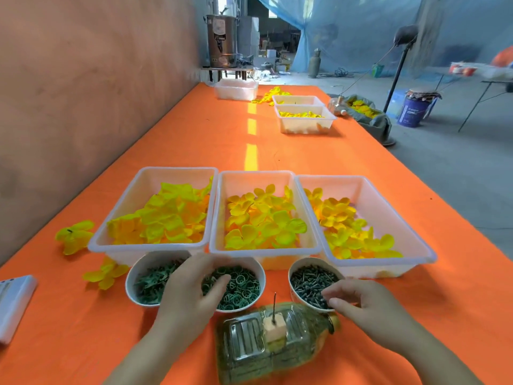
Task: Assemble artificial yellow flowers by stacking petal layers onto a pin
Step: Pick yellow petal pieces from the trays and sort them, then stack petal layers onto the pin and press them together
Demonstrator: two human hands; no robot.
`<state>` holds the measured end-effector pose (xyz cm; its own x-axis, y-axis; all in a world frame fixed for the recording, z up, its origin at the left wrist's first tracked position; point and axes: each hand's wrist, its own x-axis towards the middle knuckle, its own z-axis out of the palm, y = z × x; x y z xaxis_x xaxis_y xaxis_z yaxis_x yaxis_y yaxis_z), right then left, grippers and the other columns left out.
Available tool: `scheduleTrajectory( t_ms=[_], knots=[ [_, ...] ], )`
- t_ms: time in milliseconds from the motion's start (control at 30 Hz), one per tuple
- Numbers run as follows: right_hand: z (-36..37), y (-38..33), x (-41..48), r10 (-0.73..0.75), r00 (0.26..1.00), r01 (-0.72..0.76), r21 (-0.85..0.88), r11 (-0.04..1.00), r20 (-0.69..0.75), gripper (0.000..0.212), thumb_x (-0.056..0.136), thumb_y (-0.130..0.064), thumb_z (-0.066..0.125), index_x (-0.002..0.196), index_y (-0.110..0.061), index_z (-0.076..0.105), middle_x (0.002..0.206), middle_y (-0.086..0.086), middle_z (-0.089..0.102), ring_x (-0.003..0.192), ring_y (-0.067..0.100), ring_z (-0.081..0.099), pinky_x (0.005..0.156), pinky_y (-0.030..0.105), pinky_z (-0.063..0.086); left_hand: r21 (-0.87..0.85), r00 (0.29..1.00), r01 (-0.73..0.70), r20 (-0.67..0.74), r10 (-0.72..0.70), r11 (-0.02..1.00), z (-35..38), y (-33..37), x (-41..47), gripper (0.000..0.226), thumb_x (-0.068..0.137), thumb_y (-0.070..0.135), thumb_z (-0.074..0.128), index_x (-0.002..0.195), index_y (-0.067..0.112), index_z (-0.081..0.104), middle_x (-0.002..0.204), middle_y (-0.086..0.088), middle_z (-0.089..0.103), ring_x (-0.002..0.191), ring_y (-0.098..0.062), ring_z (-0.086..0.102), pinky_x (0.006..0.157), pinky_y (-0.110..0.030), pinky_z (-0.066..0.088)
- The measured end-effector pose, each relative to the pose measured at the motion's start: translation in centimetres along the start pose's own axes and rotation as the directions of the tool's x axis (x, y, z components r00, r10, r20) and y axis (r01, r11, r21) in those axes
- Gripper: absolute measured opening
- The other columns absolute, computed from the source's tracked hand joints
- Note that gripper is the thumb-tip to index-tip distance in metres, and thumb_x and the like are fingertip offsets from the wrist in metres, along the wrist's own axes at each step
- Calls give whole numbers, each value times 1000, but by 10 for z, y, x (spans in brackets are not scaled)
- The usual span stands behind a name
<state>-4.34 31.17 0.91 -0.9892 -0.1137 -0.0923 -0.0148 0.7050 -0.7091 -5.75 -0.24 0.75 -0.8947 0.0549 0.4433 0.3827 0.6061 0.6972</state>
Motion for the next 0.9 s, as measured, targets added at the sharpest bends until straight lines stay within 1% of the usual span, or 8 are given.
scheduleTrajectory(
  t_ms=[167, 233, 300, 400, 533, 633, 767, 900],
  knots=[
    [-8, 8, 6, 23, 957, 28, 172, 985, -290, 25, 84, -4, 75, 81, -29, 79, 82, -18, 76, 80, -3, 70, 80, 24, 55, -6, 997, 21, -79, -21, 1000, 21, -5, -21, 42, 76, -5, 80, 98, 30, 72, 88, 26, 65, 69, 15, 54, 56, -3, 39],
    [-25, 13, 24, 13, 883, 41, 105, 994, -469, 17, 83, -7, 75, 82, -24, 79, 80, -10, 77, 77, 4, 70, 78, 30, 55, -38, 991, 44, -128, -49, 998, 26, -3, -21, 38, 78, -4, 78, 97, 29, 74, 88, 28, 65, 72, 14, 56, 59, -3, 40],
    [-47, 23, 53, 26, 802, -69, -50, 996, -597, 12, 84, -9, 72, 91, -17, 78, 91, -1, 77, 87, 17, 71, 82, 33, 53, -85, 984, 82, -152, -94, 993, 29, -3, -21, 38, 81, 0, 76, 96, 35, 73, 97, 27, 68, 86, 9, 62, 70, -8, 46],
    [-75, 37, 99, 167, 861, -321, -260, 911, -480, 25, 86, -22, 71, 110, -14, 72, 112, 8, 72, 103, 29, 64, 82, 33, 48, -175, 975, 136, -150, -163, 975, 34, -3, -23, 39, 85, 3, 74, 93, 41, 72, 98, 21, 72, 97, 2, 66, 76, -9, 48],
    [-67, 37, 135, 317, 936, -350, -471, 810, -151, 41, 85, -43, 75, 110, -11, 68, 110, 9, 68, 105, 28, 62, 79, 32, 47, -260, 965, 160, -161, -206, 952, 32, -3, -23, 40, 87, 4, 72, 95, 43, 72, 97, 15, 74, 97, -7, 70, 88, -34, 55],
    [-53, 34, 142, 306, 944, -322, -556, 766, -126, 27, 80, -40, 77, 82, -16, 65, 87, 6, 66, 91, 25, 62, 66, 28, 44, -288, 962, 169, -158, -221, 943, 29, -1, -21, 36, 88, 5, 71, 93, 40, 73, 97, 12, 75, 95, -12, 71, 89, -46, 56],
    [-52, 29, 146, 354, 923, -375, -540, 753, -148, 33, 75, -33, 80, 95, -9, 71, 96, 7, 71, 93, 26, 67, 72, 30, 51, -298, 963, 187, -133, -235, 936, 26, 0, -22, 35, 89, 4, 70, 93, 38, 73, 97, 10, 75, 96, -13, 71, 91, -48, 56],
    [-50, 26, 147, 380, 919, -372, -536, 758, -101, 38, 75, -41, 82, 84, -11, 60, 82, 7, 61, 87, 28, 61, 72, 32, 46, -309, 963, 197, -118, -243, 930, 27, 3, -21, 36, 88, 5, 70, 93, 40, 73, 97, 12, 75, 99, -12, 70, 92, -47, 55]
  ],
)
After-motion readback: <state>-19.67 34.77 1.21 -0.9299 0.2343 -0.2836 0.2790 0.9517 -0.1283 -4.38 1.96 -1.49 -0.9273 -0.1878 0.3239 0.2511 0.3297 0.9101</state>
